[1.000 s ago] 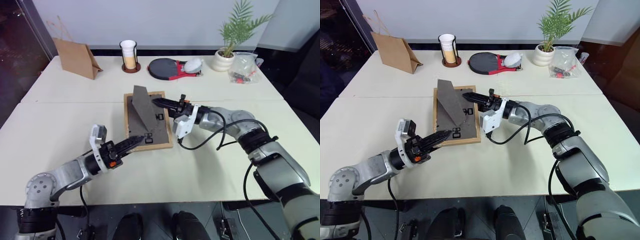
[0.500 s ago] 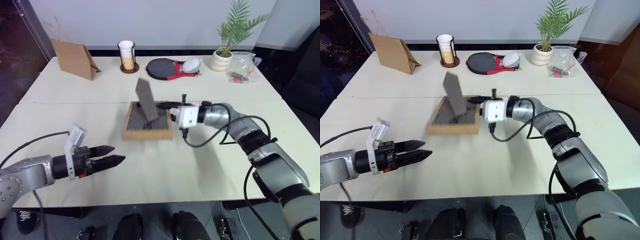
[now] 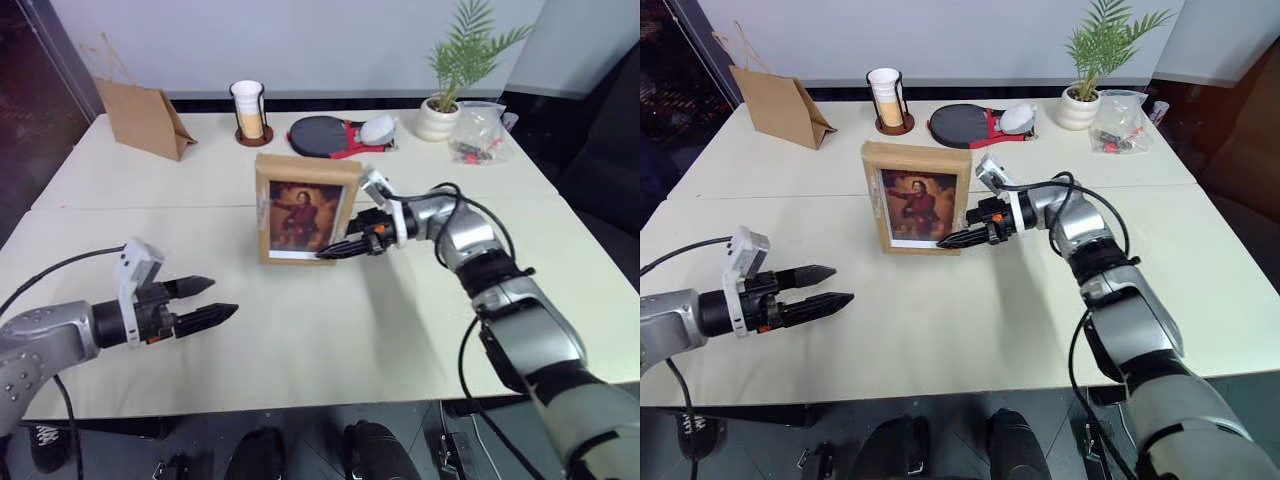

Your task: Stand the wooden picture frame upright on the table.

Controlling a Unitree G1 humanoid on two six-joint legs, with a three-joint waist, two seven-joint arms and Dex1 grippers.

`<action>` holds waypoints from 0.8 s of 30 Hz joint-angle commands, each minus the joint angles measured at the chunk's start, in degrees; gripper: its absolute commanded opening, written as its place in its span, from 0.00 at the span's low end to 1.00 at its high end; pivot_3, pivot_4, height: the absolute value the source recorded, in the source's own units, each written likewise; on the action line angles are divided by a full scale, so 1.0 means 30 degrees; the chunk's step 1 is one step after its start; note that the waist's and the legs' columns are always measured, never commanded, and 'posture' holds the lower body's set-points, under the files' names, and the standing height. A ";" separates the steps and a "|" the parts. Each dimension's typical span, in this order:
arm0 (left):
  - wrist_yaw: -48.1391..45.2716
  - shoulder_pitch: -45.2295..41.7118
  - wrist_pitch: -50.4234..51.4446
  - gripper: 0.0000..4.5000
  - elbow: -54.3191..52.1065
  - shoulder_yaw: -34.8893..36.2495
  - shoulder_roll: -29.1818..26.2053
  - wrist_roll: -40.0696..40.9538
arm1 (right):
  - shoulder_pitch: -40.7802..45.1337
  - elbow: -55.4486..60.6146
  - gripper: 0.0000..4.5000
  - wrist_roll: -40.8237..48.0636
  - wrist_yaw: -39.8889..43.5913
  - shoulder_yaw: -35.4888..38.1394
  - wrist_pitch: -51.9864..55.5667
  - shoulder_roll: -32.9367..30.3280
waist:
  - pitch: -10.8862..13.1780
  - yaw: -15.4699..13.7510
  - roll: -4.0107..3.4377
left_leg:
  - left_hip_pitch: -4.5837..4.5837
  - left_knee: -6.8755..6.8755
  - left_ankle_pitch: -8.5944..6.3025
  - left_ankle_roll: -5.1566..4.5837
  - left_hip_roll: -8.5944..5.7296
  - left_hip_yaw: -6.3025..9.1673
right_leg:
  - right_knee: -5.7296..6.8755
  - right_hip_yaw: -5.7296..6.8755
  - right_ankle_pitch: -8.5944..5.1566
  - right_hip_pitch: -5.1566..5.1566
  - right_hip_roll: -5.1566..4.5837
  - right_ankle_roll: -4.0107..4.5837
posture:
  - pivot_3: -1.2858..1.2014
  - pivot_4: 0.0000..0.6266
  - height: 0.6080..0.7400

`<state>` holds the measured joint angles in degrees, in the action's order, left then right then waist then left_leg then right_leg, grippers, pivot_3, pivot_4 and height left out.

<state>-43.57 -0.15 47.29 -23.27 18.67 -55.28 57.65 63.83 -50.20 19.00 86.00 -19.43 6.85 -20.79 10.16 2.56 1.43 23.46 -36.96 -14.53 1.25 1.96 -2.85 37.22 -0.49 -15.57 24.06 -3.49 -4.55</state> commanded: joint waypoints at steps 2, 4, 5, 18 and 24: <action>0.0023 -0.0368 0.0078 0.99 -0.0738 0.0087 0.0199 -0.0314 | 0.1319 -0.3623 0.27 -0.1634 -0.1046 0.0882 -0.1457 0.1327 | 0.0000 -0.0003 0.0000 | 0.0015 0.0002 -0.0001 0.0003 -0.0009 -0.0006 | -0.0006 -0.0002 0.0000 0.0011 -0.0015 0.0000 | 0.52 0.24 1.00; 0.0072 -0.0360 0.0136 0.99 -0.0951 0.0081 0.0244 -0.0454 | 0.1434 -0.4859 0.27 -0.2438 -0.1619 0.0972 -0.2027 0.1708 | 0.0000 -0.0026 0.0000 | 0.0033 0.0003 -0.0002 0.0005 -0.0021 -0.0007 | -0.0006 -0.0002 0.0000 0.0030 -0.0032 0.0001 | 0.52 0.24 1.00; 0.0094 -0.0327 0.0162 0.99 -0.1027 0.0106 0.0269 -0.0494 | 0.1454 -0.5304 0.27 -0.2773 -0.1858 0.1050 -0.2264 0.1859 | 0.0000 -0.0022 0.0000 | 0.0041 0.0002 -0.0002 0.0007 -0.0027 -0.0006 | -0.0006 -0.0002 0.0000 0.0037 -0.0040 0.0001 | 0.52 0.24 1.00; 0.0602 -0.1012 0.0939 1.00 -0.1280 -0.0208 0.0825 -0.0500 | 0.1471 -0.7210 0.76 -0.4811 -0.2810 0.2903 -0.1025 0.2452 | 0.0002 0.0037 -0.0007 | 0.0055 0.0007 0.0008 0.0028 -0.0032 -0.0008 | 0.0011 -0.0006 0.0008 0.0072 -0.0050 0.0004 | 0.52 0.24 1.00; -0.0402 -0.2018 0.0133 1.00 -0.0123 -0.0239 0.0490 -0.1734 | 0.0463 -0.5274 0.99 -0.4993 -0.2687 0.3865 -0.1311 -0.0644 | 0.0003 -0.0055 -0.0010 | 0.0064 0.0006 0.0007 0.0026 -0.0048 -0.0013 | -0.0002 -0.0005 0.0009 0.0070 -0.0058 0.0002 | 0.52 0.24 1.00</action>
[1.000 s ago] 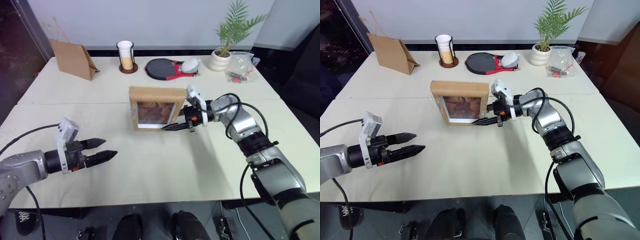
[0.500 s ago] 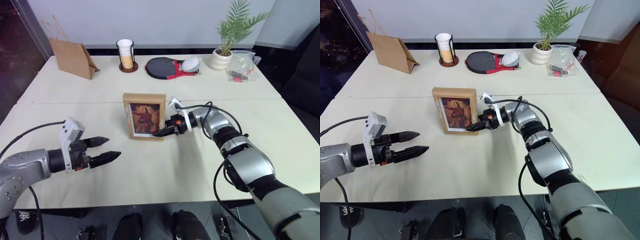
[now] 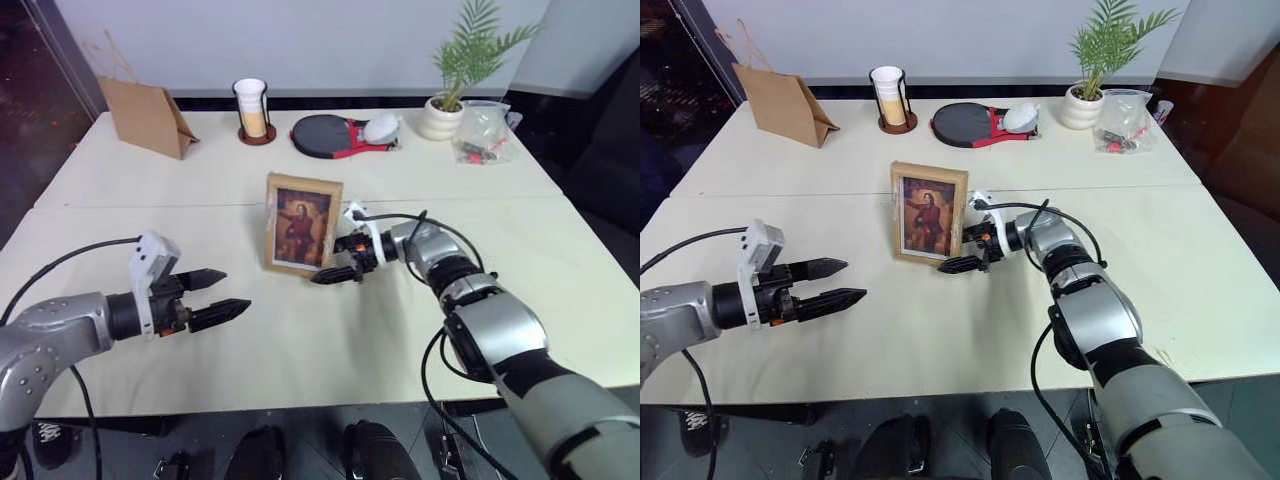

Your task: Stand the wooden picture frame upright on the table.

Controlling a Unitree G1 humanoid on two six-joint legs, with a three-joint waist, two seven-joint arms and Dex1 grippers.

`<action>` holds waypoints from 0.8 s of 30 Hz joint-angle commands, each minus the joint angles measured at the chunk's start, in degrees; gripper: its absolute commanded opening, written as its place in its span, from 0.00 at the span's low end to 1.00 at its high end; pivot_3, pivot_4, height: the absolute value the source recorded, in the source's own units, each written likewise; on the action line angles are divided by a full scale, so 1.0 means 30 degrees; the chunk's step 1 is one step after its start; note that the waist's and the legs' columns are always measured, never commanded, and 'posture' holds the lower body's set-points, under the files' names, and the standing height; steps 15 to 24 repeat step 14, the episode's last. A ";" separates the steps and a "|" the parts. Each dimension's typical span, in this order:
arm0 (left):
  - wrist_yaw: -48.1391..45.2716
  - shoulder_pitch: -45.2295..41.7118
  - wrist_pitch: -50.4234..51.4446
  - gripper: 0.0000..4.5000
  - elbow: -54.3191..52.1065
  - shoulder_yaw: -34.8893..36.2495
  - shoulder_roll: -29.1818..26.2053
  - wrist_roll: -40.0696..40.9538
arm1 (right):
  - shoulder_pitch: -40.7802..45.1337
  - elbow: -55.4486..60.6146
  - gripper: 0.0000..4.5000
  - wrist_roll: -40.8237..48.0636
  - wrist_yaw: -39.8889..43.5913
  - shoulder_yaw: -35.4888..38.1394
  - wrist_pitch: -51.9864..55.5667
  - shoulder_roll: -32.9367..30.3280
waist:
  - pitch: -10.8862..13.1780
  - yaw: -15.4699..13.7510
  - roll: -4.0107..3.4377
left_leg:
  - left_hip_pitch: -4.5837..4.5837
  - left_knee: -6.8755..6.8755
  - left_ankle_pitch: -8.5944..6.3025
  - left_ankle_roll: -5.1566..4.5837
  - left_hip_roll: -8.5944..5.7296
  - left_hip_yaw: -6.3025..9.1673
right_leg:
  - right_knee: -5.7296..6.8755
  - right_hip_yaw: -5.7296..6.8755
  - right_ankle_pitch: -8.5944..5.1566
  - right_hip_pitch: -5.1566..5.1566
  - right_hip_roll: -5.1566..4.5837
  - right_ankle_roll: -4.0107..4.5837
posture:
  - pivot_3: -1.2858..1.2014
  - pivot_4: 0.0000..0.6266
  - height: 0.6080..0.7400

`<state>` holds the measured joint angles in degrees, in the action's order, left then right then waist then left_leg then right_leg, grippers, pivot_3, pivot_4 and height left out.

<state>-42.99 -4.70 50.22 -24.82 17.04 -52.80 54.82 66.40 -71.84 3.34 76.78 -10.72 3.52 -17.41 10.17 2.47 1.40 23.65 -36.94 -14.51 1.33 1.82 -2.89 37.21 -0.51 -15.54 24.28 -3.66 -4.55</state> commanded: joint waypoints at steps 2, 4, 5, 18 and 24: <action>-0.0811 -0.0863 -0.1268 1.00 0.0938 0.0486 -0.0350 -0.1296 | -0.1385 0.4339 0.99 0.0766 0.1093 0.1514 0.0341 -0.3239 | 0.0001 -0.0052 -0.0001 | 0.0011 -0.0004 -0.0002 -0.0004 -0.0002 0.0000 | -0.0006 0.0002 0.0001 0.0001 0.0000 -0.0002 | 0.52 0.24 1.00; -0.1146 -0.1004 -0.1508 1.00 0.1303 0.0651 -0.0474 -0.1636 | -0.3491 0.8980 0.99 0.1283 0.1426 0.1975 0.1558 -0.4941 | 0.0001 -0.0076 -0.0001 | 0.0013 -0.0002 -0.0003 -0.0008 0.0001 0.0001 | -0.0007 0.0007 0.0001 0.0001 0.0002 -0.0003 | 0.52 0.24 1.00; -0.1384 -0.1006 -0.1666 1.00 0.1410 0.0686 -0.0559 -0.1860 | -0.4250 1.0625 0.99 0.1466 0.1370 0.2083 0.2136 -0.5404 | 0.0000 -0.0069 -0.0002 | 0.0023 0.0006 -0.0007 -0.0016 0.0004 0.0010 | -0.0011 0.0016 0.0002 0.0003 0.0003 -0.0005 | 0.52 0.24 1.00; -0.2954 -0.0435 -0.2663 1.00 0.1489 0.1708 -0.1545 -0.3143 | -1.1800 2.9695 0.99 0.6360 -0.2032 0.6595 1.1800 -1.0407 | 0.0046 0.0036 -0.0088 | -0.0042 -0.0012 -0.0011 -0.0037 0.0026 -0.0040 | 0.0035 -0.0013 0.0001 -0.0007 0.0036 -0.0007 | 0.52 0.24 1.00; -0.2954 -0.0435 -0.2663 1.00 0.1489 0.1708 -0.1545 -0.3143 | -1.1800 2.9695 0.99 0.6360 -0.2032 0.6595 1.1800 -1.0407 | 0.0046 0.0036 -0.0088 | -0.0042 -0.0012 -0.0011 -0.0037 0.0026 -0.0040 | 0.0035 -0.0013 0.0001 -0.0007 0.0036 -0.0007 | 0.52 0.24 1.00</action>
